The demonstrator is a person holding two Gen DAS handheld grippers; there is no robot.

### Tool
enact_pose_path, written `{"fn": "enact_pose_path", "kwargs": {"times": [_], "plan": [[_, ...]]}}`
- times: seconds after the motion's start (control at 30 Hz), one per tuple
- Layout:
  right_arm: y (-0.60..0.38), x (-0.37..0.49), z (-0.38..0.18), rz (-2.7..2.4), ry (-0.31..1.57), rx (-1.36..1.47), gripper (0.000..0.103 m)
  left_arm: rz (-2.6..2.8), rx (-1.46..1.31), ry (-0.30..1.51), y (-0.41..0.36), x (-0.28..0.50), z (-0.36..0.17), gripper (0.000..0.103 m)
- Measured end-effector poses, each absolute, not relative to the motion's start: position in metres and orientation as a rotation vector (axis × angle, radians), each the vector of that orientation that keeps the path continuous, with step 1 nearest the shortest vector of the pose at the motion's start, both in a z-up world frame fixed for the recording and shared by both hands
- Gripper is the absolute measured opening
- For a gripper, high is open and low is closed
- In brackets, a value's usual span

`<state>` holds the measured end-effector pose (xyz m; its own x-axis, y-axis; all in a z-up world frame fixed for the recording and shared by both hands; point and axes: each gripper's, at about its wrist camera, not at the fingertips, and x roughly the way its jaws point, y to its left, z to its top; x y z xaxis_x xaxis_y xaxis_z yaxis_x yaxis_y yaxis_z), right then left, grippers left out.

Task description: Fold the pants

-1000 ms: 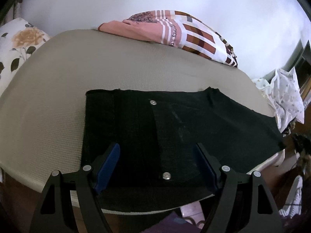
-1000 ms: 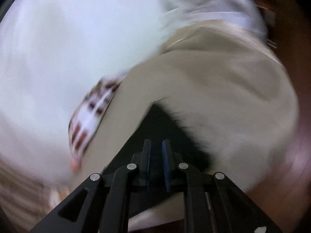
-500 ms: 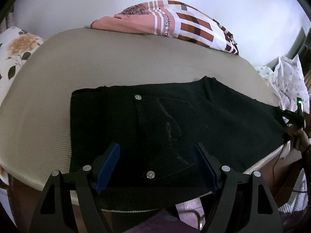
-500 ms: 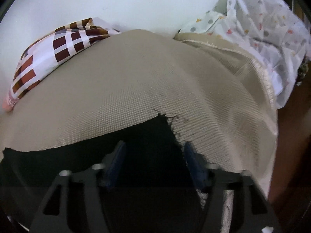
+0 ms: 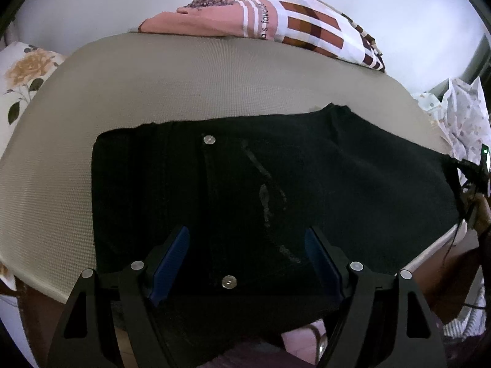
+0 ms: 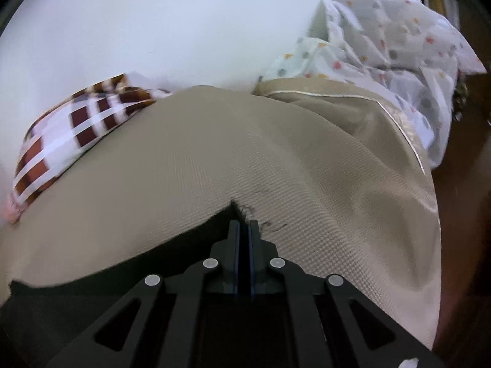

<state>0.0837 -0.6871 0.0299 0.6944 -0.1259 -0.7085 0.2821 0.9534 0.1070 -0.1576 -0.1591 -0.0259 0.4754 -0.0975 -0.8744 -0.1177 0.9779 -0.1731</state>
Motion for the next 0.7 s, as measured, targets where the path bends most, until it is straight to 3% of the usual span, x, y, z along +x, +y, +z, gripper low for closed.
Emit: {"fn": "enact_pose_path", "kwargs": {"times": [0.13,0.4,0.5,0.7], "plan": [[-0.716,0.084,0.015,-0.301,0.810,0.310,0.000,-0.003,-0.192,1.072,-0.156,-0.162,-0.037,0.078],[-0.735,-0.022,0.064,0.084,0.587,0.653,0.008,-0.040,-0.172,1.019,-0.165,-0.164,-0.025,0.078],[-0.698,-0.077,0.049,0.367,0.661,0.765,0.008,-0.065,-0.209,0.998,-0.168,-0.166,-0.020,0.078],[-0.636,-0.117,-0.020,0.428,0.818,0.910,0.008,-0.090,-0.244,0.988,-0.172,-0.169,-0.019,0.078]]}}
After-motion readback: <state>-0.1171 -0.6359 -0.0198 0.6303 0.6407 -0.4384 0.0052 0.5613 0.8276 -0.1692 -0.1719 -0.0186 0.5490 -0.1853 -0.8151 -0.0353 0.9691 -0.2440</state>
